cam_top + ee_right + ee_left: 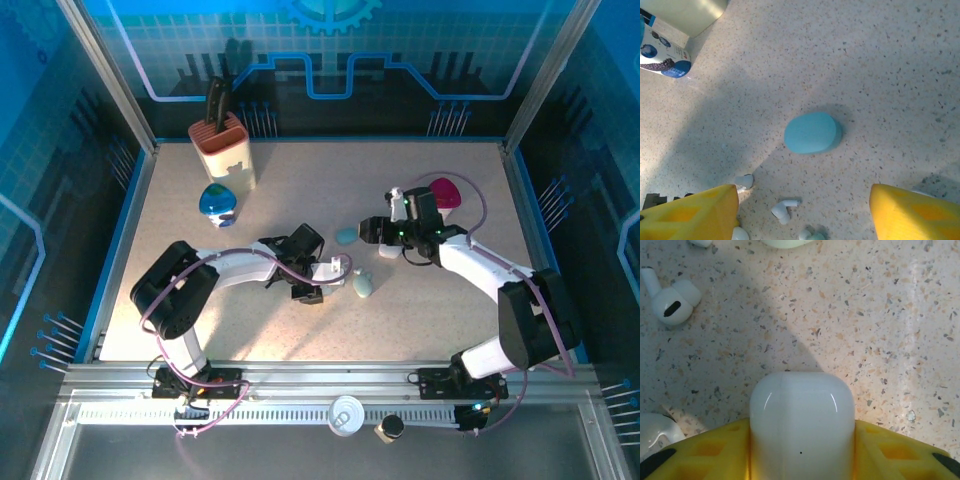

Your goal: Insert the wireless bluetooth earbuds into the charging case

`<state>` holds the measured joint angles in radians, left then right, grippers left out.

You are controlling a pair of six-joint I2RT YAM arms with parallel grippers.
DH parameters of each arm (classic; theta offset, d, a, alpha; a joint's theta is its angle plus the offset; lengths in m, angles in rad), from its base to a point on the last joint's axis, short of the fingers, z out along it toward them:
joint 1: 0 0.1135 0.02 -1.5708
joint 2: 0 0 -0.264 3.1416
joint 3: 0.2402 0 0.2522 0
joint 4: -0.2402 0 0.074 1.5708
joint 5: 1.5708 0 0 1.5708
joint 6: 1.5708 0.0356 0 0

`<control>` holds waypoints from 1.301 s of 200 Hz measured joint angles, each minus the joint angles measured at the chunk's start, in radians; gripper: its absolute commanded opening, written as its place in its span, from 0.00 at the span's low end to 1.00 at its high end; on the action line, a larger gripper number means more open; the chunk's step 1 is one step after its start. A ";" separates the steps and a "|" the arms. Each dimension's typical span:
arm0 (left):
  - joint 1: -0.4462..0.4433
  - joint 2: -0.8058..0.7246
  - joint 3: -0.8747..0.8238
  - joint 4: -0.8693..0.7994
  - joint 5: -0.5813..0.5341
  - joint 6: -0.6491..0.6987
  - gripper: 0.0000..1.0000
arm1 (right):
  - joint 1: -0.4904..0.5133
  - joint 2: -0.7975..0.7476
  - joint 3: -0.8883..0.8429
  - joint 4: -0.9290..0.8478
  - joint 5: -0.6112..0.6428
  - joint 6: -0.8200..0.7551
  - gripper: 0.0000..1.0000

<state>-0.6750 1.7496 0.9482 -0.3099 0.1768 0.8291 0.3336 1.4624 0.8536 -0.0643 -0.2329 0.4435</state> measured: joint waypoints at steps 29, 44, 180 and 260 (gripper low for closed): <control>0.000 -0.010 -0.008 0.009 -0.001 0.000 0.44 | -0.020 -0.024 -0.019 0.000 -0.021 0.012 0.69; 0.000 -0.034 -0.038 0.057 -0.008 -0.002 0.44 | -0.027 -0.057 -0.021 -0.002 -0.032 0.012 0.69; 0.003 -0.291 -0.330 0.744 -0.004 -0.018 0.44 | 0.074 -0.218 -0.054 -0.097 -0.338 -0.029 0.68; 0.003 -0.318 -0.330 0.788 0.023 -0.018 0.45 | 0.153 -0.076 -0.043 -0.092 -0.351 0.005 0.56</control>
<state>-0.6716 1.4315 0.6178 0.4778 0.1997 0.8108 0.4862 1.3861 0.8101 -0.1558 -0.5835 0.4484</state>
